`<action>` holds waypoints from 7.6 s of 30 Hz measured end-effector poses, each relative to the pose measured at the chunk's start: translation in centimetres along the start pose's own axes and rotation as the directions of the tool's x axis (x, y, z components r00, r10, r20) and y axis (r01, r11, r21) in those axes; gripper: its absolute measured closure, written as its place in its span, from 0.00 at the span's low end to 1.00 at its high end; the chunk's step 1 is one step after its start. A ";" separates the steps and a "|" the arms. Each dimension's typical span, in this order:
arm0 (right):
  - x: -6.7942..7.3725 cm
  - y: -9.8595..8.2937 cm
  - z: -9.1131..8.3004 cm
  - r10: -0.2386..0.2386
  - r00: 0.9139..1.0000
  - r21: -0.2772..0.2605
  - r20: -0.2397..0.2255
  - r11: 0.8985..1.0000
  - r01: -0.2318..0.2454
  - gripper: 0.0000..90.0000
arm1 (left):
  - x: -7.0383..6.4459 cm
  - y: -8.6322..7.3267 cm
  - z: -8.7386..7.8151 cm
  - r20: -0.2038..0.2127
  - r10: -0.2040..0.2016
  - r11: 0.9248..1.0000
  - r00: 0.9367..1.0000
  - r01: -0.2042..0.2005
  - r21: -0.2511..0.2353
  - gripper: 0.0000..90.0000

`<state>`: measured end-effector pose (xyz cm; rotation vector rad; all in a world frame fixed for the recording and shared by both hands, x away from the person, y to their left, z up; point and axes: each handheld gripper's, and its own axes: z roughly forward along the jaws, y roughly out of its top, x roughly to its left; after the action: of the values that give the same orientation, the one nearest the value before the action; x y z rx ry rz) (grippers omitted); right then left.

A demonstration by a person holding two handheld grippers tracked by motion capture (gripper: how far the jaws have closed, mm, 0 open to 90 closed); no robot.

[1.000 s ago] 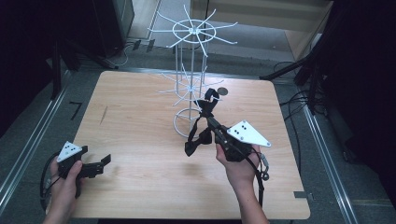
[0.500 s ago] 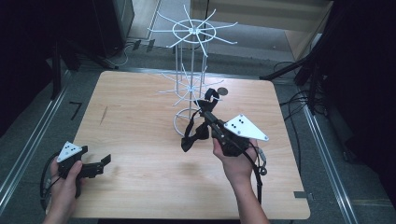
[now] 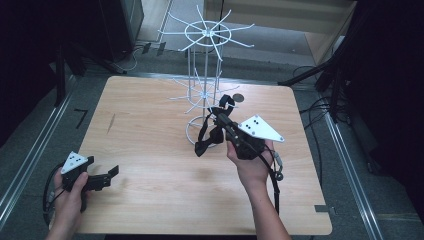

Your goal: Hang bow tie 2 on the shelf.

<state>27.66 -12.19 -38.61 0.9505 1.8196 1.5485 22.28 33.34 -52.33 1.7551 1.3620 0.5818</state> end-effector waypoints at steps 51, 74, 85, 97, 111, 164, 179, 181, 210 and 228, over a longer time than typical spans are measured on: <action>-1.5 -2.9 3.1 0.034 0.999 0.028 0.038 0.999 -0.036 0.86 | 0.0 0.0 0.0 0.003 0.000 1.000 1.000 0.000 0.003 0.00; -2.6 -4.8 0.8 0.038 0.999 0.048 -0.003 0.998 -0.038 0.52 | 0.0 0.0 0.0 0.000 0.000 1.000 1.000 0.000 0.007 0.00; -2.8 -5.8 0.3 0.047 0.999 0.060 0.007 0.997 -0.048 0.31 | 0.0 0.0 0.0 0.001 0.000 1.000 1.000 0.000 0.006 0.00; -3.6 -7.3 -0.7 0.078 0.995 0.097 0.059 0.992 -0.083 0.12 | 0.0 0.0 0.0 0.000 0.001 1.000 1.000 -0.001 0.005 0.00; -5.0 -9.4 -2.2 0.114 0.990 0.139 0.086 0.982 -0.126 0.03 | 0.0 0.0 0.0 -0.002 0.002 1.000 1.000 -0.002 0.003 0.00; -10.5 -14.8 -10.3 0.159 0.950 0.203 0.269 0.955 -0.217 0.03 | -0.1 0.0 0.0 -0.004 0.008 1.000 1.000 -0.008 -0.001 0.00; -11.9 -15.7 -12.9 0.172 0.933 0.205 0.316 0.948 -0.245 0.03 | -0.1 0.0 0.0 -0.005 0.006 1.000 1.000 -0.006 -0.001 0.00; -12.0 -15.9 -13.2 0.176 0.931 0.205 0.321 0.946 -0.250 0.04 | -0.1 0.0 0.0 -0.005 0.006 1.000 1.000 -0.006 -0.001 0.00; -15.0 -18.2 -18.0 0.173 0.890 0.219 0.422 0.933 -0.286 0.05 | -0.1 0.0 0.0 -0.003 0.002 1.000 1.000 -0.002 0.004 0.00; -16.5 -19.8 -19.6 0.197 0.871 0.220 0.451 0.921 -0.322 0.07 | -0.1 0.0 0.0 -0.004 0.001 1.000 1.000 -0.001 0.003 0.00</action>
<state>18.76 -38.55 -55.15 1.5958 1.6709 1.1111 22.27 33.25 -52.32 1.7582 1.3656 0.5840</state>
